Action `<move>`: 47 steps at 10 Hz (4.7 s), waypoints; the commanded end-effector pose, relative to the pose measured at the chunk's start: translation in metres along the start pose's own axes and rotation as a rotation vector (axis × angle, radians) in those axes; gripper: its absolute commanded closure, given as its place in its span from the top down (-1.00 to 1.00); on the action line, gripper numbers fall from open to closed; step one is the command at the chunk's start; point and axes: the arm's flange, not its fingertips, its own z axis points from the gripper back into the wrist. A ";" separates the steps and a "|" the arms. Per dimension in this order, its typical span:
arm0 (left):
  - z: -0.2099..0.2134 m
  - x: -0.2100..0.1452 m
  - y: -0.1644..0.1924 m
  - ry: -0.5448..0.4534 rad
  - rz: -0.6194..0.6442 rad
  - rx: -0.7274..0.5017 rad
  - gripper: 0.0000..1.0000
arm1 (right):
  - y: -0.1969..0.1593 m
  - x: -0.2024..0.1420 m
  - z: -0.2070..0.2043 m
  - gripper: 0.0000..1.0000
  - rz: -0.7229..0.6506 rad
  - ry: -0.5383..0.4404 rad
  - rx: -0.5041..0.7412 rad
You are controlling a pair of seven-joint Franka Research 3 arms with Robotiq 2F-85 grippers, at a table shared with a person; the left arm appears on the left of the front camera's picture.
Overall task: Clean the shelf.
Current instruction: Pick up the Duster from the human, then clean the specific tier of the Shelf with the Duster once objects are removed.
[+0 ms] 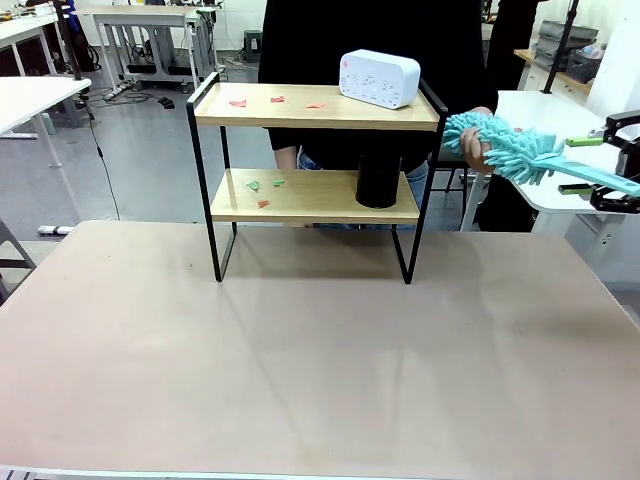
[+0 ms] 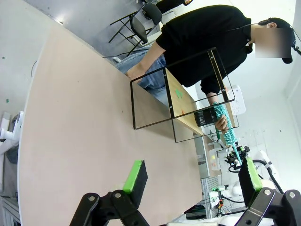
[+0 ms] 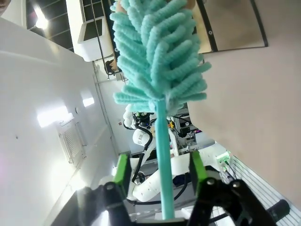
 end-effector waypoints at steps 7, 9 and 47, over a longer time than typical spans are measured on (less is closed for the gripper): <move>0.002 -0.003 -0.003 0.013 -0.006 -0.002 1.00 | 0.003 0.005 0.003 -1.00 -0.017 0.015 0.031; 0.002 -0.003 -0.003 0.013 -0.006 -0.002 1.00 | 0.002 0.004 0.003 -1.00 -0.012 0.019 0.029; 0.002 -0.003 -0.003 0.013 -0.006 -0.002 1.00 | 0.139 -0.227 0.006 -0.75 0.651 0.016 -0.771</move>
